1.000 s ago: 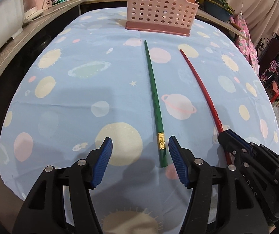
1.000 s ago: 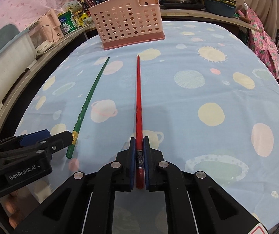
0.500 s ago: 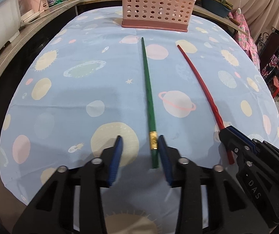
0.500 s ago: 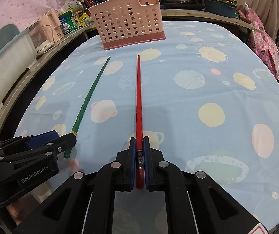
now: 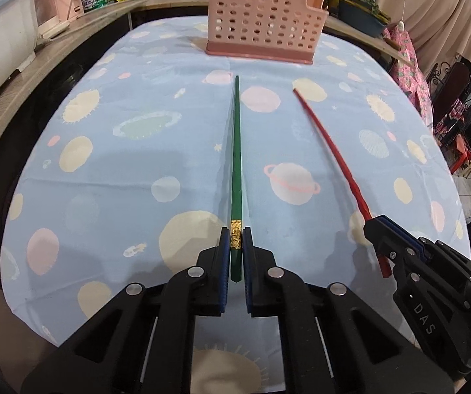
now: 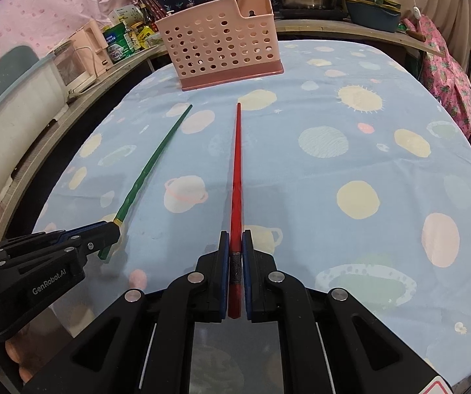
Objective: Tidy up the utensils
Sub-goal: 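Lift both held chopsticks and carry them over the pink basket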
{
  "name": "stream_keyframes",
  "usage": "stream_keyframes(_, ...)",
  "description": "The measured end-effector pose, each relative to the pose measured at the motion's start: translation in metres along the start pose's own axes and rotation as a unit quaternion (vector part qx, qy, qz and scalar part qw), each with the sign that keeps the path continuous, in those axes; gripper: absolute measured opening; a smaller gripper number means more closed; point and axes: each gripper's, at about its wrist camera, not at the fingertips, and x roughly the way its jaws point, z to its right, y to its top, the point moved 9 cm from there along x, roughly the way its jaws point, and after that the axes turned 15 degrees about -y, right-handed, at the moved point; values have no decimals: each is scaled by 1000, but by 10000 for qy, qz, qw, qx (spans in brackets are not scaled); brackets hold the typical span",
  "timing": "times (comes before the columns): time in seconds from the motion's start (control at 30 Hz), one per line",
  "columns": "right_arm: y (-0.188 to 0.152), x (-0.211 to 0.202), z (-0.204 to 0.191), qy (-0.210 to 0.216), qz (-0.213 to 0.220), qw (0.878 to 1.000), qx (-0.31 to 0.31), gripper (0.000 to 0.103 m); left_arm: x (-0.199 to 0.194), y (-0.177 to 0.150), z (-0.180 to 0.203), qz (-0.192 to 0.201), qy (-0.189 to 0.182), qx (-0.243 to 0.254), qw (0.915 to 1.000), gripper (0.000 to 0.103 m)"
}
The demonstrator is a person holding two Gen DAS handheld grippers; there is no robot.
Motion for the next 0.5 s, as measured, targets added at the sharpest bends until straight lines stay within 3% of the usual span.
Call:
stream_keyframes(0.17,24,-25,0,144,289,9994,91,7,-28,24,5,341,-65,2,9994,7)
stream_keyframes(0.5,111,-73,6,253,1176,9926,175,7,-85,103,11,1198,-79,51,9928,7)
